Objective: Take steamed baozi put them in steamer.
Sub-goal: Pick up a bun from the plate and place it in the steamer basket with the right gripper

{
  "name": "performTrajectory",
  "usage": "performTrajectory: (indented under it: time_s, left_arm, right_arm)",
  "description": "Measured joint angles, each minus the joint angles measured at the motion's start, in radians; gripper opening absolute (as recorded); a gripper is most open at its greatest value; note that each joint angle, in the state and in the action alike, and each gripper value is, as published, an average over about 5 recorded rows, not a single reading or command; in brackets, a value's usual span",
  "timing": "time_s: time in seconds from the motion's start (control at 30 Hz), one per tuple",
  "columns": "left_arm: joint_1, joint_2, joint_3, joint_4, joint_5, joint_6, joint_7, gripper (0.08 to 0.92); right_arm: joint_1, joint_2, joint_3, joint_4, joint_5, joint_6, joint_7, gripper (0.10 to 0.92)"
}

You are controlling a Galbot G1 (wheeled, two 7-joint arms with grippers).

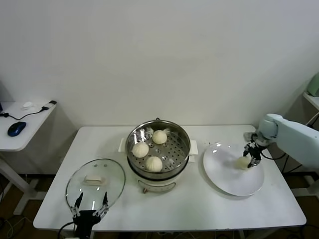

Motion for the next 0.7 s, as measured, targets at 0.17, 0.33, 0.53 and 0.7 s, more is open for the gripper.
performTrajectory:
  time_s: [0.17,0.33,0.53,0.7]
  left_arm:
    - [-0.002,0.006,0.005,-0.007,0.000,0.001,0.000,0.823]
    - [-0.003,0.007,0.013,-0.020,0.000,0.009,0.003,0.823]
    - [-0.010,0.010,0.018,-0.030,-0.003,0.012,0.005,0.823]
    - [-0.018,0.011,0.018,-0.032,-0.011,0.012,0.006,0.823]
  right_arm:
    - [0.219,0.023,-0.170,0.134,0.170,-0.041,0.007,0.600]
    - [0.449,0.078,-0.310,0.273,0.381,-0.097,0.021,0.600]
    - [0.618,0.166,-0.395,0.418,0.602,-0.171,0.064,0.600]
    - [0.655,0.242,-0.424,0.485,0.718,-0.226,0.123,0.600]
